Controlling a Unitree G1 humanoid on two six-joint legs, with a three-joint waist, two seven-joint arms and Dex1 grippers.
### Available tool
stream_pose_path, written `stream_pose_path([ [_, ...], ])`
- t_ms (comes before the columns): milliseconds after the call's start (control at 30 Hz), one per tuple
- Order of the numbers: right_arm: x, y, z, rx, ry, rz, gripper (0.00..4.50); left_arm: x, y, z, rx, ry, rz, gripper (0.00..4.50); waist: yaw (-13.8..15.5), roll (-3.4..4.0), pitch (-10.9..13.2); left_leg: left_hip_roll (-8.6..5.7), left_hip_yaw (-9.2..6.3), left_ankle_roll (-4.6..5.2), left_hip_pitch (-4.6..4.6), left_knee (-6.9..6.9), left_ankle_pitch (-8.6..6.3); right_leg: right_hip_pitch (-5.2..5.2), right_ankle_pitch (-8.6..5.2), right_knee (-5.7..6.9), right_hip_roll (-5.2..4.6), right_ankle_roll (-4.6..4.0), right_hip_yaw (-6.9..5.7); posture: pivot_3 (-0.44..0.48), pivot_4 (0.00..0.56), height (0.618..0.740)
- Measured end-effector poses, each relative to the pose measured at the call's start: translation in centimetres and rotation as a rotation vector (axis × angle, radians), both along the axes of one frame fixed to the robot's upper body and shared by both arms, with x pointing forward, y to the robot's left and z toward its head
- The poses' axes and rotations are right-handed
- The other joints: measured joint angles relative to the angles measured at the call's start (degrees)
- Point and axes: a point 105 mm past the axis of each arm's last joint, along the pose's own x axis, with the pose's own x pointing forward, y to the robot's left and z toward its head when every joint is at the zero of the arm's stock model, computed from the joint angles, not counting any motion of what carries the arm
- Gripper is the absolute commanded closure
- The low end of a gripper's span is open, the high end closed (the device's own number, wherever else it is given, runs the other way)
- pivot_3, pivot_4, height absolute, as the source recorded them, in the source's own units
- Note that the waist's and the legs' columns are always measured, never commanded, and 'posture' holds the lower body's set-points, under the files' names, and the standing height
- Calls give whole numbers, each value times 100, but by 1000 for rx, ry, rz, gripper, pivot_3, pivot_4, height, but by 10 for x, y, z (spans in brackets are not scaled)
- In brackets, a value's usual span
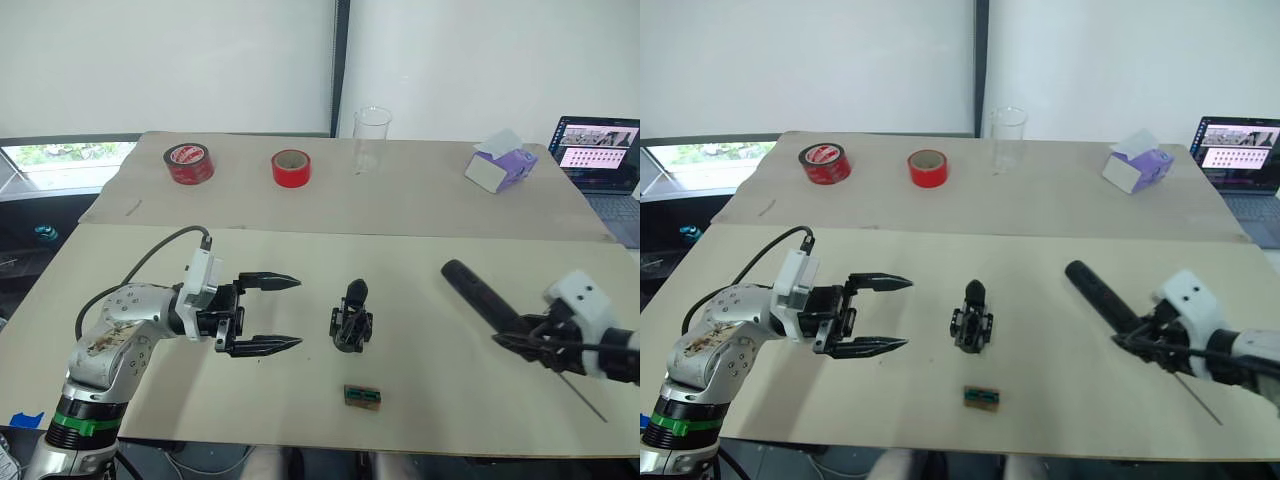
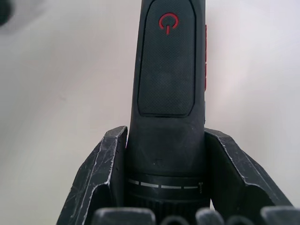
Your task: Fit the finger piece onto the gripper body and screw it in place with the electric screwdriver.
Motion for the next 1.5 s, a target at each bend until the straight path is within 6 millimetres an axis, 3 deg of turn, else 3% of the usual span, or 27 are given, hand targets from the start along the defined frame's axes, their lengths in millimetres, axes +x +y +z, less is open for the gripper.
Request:
stream_pose_path([
  [133,-5,7,-28,-13,48,26,2566,0,-4,1,-8,-4,-12,0,-9,-2,1,-9,6,-21,-9,7,15,-4,11,-2,-3,27,4,0,150,740],
  [267,-2,4,-35,-43,30,52,2566,1,-5,3,-16,-6,-6,0,-31,-6,3,-8,6,-24,-2,7,17,0,10,0,3,30,4,0,150,740],
  [333,-1,3,-35,-35,30,59,1531,2,-5,3,-16,-7,-2,0,-29,-10,6,-8,3,4,0,7,1,1,10,4,5,25,3,0,150,740],
  [467,-2,3,-34,-20,45,74,133,1,-6,4,-16,-14,-3,0,-25,-9,5,-5,0,3,4,7,4,2,11,8,7,18,3,0,150,740],
  [500,-3,2,-31,-25,62,83,43,1,-6,4,-15,-14,-2,0,-31,-8,5,-5,0,4,4,7,4,1,11,8,6,18,5,0,150,740],
  [700,5,-5,24,-132,35,125,43,1,-5,3,-11,-12,10,0,-74,-10,8,-2,-2,5,5,4,4,0,12,5,7,16,4,0,150,740],
  [900,-4,-2,52,-279,249,173,43,1,-7,4,-5,-16,0,0,-84,-9,9,3,-7,4,2,2,4,-8,-4,2,-9,-17,1,0,150,740],
  [1000,0,-2,53,-308,308,127,43,2,-9,5,0,-21,-13,0,-84,-12,11,2,-7,3,-4,3,3,-11,-4,0,-26,-19,1,0,150,740],
  [1367,15,14,9,-417,449,117,43,-5,-19,1,33,-24,-72,0,-89,-12,11,0,2,-47,-47,6,35,-65,41,11,-4,-21,0,0,150,740],
  [1500,19,19,4,-407,472,108,43,-7,-22,3,36,-33,-77,0,-95,-12,11,0,2,-48,-47,11,36,-66,42,13,-1,-21,1,0,150,740],
])
